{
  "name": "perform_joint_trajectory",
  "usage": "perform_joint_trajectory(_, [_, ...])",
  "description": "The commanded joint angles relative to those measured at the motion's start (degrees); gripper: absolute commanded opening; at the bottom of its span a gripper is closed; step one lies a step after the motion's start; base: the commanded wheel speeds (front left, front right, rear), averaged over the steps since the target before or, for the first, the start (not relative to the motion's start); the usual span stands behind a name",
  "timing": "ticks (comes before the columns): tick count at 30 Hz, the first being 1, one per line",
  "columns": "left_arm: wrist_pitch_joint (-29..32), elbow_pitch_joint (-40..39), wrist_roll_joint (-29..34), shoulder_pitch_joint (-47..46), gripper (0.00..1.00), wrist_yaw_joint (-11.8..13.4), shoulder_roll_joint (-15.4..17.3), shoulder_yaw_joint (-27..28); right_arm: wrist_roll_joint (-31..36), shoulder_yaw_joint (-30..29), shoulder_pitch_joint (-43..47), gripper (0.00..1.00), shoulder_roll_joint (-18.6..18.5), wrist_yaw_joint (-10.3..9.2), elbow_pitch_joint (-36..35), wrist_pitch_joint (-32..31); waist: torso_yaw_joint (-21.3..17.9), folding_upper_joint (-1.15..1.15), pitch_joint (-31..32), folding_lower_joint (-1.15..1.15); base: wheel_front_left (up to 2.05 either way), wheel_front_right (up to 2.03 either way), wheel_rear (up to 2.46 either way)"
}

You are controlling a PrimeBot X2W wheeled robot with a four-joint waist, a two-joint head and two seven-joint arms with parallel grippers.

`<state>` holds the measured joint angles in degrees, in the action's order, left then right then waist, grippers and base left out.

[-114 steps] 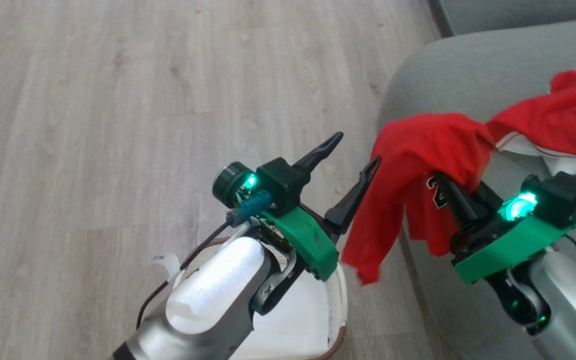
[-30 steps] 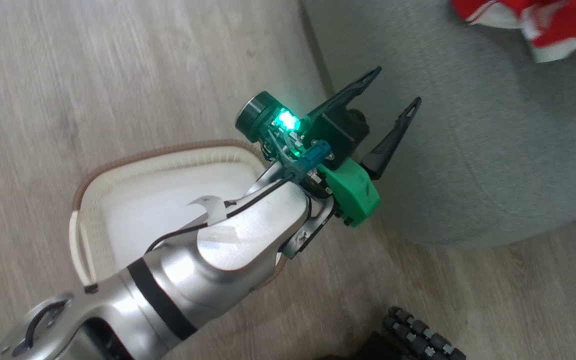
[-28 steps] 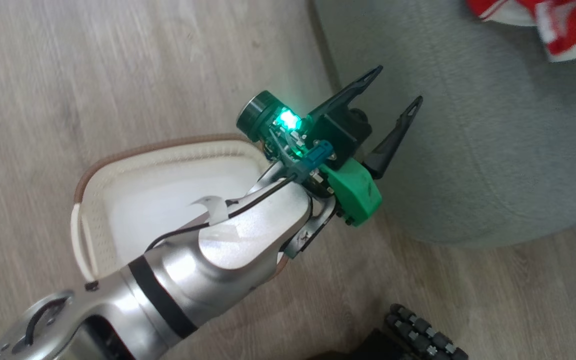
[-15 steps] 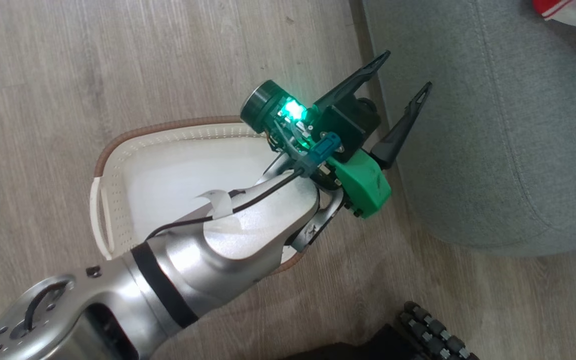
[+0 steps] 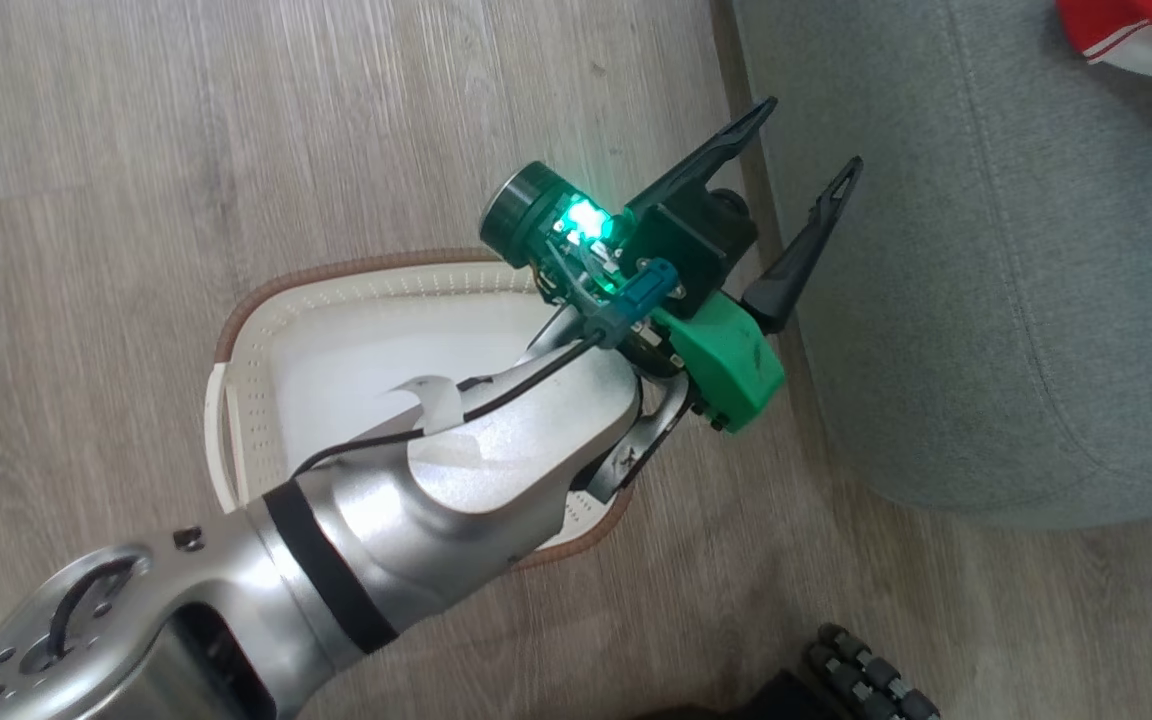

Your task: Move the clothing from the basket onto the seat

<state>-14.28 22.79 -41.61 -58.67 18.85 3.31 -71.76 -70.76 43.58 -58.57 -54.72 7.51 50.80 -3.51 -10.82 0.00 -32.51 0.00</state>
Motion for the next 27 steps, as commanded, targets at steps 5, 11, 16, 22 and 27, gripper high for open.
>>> perform_joint_trajectory(5, [-0.7,-1.6,0.1,-0.6,1.0,0.4,-0.4,1.7,-0.7,2.9,-1.2,1.0,-3.6,-0.02,-0.3,1.3,-0.8,0.0,1.9,0.0,0.0,0.0,0.0])
perform_joint_trajectory(11, [-0.7,-1.6,0.7,1.0,1.0,-0.6,-0.4,3.2,-1.8,6.9,-1.5,1.0,-3.6,-0.02,-0.6,0.5,-1.7,0.0,5.0,0.0,0.0,0.0,0.0])
perform_joint_trajectory(16, [-0.7,-1.3,1.5,3.5,1.0,-1.5,-0.4,5.6,-3.8,9.8,-2.1,1.0,-4.0,-0.02,-2.0,-3.7,-2.6,0.0,8.7,0.0,0.0,0.0,0.0])
perform_joint_trajectory(22, [-0.7,-2.4,2.7,7.8,1.0,-2.7,0.4,9.6,-3.4,13.1,-3.8,1.0,-4.6,-0.02,-4.9,-4.0,-3.1,0.0,13.4,0.0,0.0,0.0,0.0])
perform_joint_trajectory(27, [-0.7,-4.2,3.7,11.7,1.0,-3.6,1.9,12.5,-1.4,15.9,-5.1,1.0,-5.9,-0.02,-9.0,-0.1,-2.6,0.0,17.5,0.0,0.0,0.0,0.0])
